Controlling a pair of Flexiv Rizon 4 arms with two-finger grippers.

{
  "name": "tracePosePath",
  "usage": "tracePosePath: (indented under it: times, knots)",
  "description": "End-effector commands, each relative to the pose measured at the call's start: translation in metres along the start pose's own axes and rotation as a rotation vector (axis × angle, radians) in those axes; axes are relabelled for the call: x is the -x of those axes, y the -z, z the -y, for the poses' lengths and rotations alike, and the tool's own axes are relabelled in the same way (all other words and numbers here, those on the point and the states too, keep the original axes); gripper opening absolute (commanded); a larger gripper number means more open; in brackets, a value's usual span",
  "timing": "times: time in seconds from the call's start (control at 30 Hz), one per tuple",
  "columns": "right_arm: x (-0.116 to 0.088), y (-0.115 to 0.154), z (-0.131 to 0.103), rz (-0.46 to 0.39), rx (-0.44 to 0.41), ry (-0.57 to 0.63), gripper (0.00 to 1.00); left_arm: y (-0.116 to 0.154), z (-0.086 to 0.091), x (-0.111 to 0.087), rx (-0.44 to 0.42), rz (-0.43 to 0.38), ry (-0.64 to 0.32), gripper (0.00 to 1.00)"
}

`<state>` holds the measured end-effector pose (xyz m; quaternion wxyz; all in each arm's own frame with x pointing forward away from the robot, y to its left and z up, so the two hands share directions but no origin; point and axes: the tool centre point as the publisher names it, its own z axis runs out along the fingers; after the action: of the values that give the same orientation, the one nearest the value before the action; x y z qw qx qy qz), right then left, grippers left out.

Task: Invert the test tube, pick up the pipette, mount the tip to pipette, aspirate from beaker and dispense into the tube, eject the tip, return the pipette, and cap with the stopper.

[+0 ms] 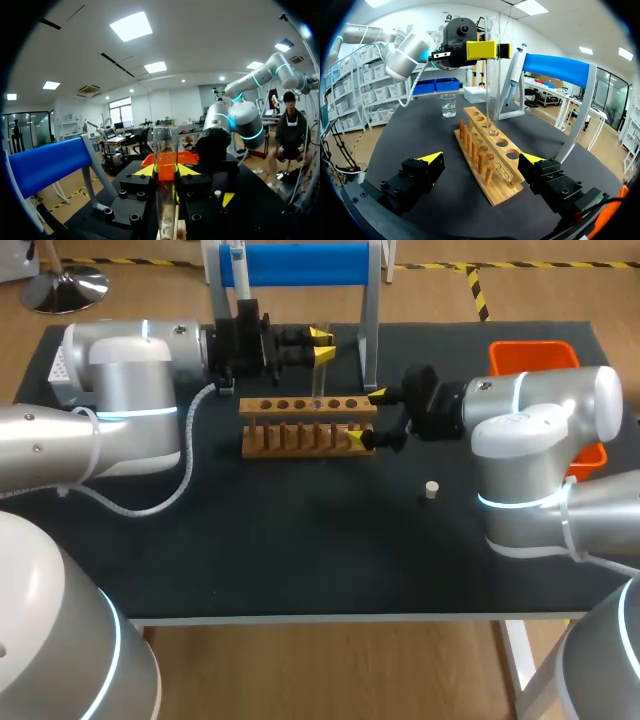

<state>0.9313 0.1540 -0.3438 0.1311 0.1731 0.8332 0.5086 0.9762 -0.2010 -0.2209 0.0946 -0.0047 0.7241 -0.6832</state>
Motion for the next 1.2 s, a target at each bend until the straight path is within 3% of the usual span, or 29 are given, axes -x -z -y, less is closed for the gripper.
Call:
tracePosePath:
  times: [0.03, 0.8, 1.2]
  knots:
    - [0.000, 0.000, 0.001, 0.000, 0.001, 0.000, 1.00, -0.001, -0.004, 0.002, -0.004, 0.000, 0.000, 0.00]
    - [0.000, 0.000, 0.001, 0.000, 0.001, 0.000, 1.00, -0.003, -0.018, 0.005, -0.005, 0.004, 0.023, 0.00]
    - [0.000, 0.000, 0.001, 0.000, 0.001, 0.000, 1.00, 0.001, -0.027, 0.007, 0.056, 0.007, 0.068, 0.00]
